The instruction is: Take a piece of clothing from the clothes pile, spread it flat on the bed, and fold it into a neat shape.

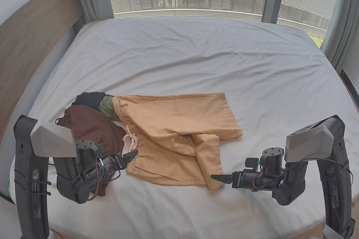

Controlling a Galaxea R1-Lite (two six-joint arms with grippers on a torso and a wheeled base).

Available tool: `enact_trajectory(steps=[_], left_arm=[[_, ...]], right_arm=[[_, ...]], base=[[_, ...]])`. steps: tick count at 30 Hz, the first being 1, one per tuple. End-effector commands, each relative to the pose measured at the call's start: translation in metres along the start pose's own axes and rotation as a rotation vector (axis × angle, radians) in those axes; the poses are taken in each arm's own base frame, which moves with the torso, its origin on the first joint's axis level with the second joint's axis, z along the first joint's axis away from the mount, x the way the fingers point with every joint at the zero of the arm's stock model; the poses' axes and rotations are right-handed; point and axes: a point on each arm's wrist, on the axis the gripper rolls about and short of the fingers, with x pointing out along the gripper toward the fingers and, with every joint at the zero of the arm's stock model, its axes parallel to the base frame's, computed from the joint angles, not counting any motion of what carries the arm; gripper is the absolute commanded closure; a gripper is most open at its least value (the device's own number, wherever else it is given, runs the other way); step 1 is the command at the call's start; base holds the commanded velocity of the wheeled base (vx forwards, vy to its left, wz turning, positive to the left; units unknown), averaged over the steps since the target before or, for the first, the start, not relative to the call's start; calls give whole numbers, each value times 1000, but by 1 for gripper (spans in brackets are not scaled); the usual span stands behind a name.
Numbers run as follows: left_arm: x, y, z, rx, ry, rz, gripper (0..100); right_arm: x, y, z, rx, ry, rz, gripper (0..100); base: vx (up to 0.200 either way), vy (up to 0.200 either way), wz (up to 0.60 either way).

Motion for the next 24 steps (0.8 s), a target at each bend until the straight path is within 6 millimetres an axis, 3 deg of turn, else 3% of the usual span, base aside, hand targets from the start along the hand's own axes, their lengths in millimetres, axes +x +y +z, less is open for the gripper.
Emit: enact_trajectory(steps=[1, 7, 24], left_arm=[[0, 1, -1, -2, 4, 2, 0], [2, 1, -2, -2, 3, 1, 0], [3, 2, -2, -1, 4, 3, 0]], right_arm=[[0, 6, -10, 8, 37, 5, 0], [1, 12, -12, 2, 47, 22, 0], [-13, 39, 5, -35, -9, 99, 0]], base=[[0, 0, 0], [0, 0, 0], [0, 0, 0]])
